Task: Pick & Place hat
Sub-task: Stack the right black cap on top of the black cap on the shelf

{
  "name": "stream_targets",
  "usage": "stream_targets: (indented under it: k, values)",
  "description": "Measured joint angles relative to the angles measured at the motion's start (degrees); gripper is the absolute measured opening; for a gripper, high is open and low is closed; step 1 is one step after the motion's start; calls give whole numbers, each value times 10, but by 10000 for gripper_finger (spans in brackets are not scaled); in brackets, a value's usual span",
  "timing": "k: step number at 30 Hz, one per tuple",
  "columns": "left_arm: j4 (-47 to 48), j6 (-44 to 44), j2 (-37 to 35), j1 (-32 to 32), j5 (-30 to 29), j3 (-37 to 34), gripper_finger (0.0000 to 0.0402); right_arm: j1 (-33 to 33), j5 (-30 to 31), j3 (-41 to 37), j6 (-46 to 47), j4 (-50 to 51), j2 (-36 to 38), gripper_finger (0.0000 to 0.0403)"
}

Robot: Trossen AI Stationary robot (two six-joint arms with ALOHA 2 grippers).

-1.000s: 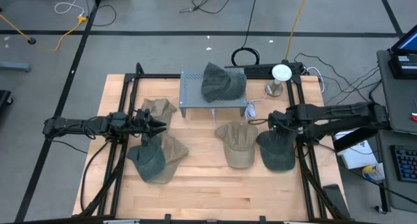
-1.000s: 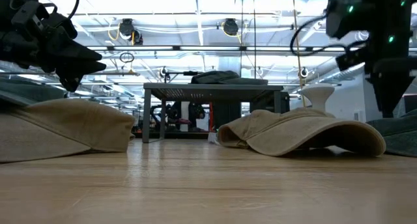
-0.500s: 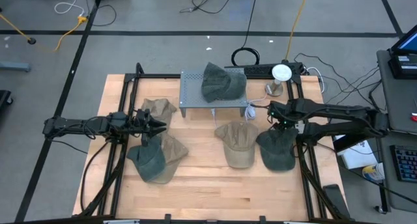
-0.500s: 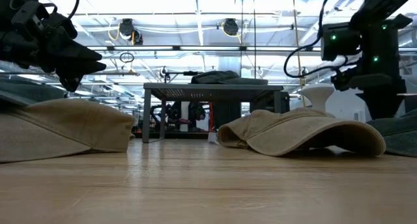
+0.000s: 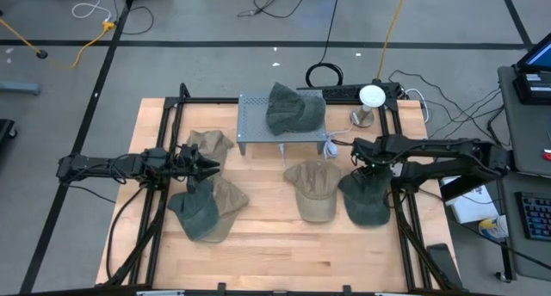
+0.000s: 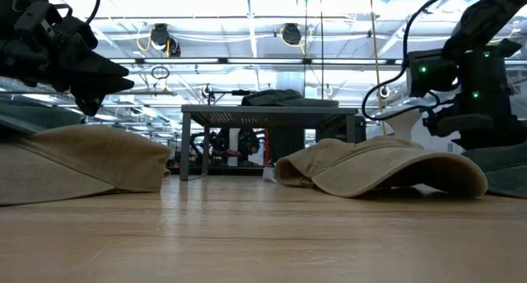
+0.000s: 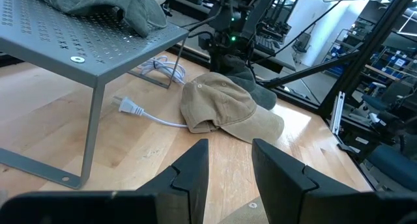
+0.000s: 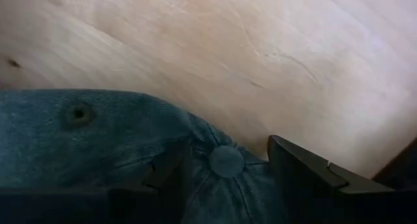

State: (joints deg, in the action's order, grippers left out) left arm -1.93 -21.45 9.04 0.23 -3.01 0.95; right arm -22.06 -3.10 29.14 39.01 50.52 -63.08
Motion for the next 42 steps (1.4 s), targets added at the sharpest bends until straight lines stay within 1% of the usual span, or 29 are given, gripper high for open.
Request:
stream_targets:
  k: [3,6,9,13,16,20,26,32,37,42]
  values:
    - [0,0,0,0,0,0,122,0,-2,-5,6,-11,-8,183]
    - [0,0,0,0,0,0,122,0,-3,-6,4,-19,-13,152]
    - [0,0,0,0,0,0,122,0,-7,-6,4,-30,-12,105]
    - [0,0,0,0,0,0,122,1,-15,-6,-9,-36,-13,28]
    - [0,0,0,0,0,0,122,12,-14,-5,-11,-35,-11,25]
    - [0,0,0,0,0,0,122,44,13,25,-37,-8,-3,25]
    - [0,0,0,0,0,0,122,84,35,149,-116,94,7,25]
    - [0,0,0,0,0,0,122,113,79,285,-189,217,8,25]
    - [0,0,0,0,0,0,122,132,79,371,-209,297,7,25]
    - [0,0,0,0,0,0,122,156,81,437,-243,357,5,25]
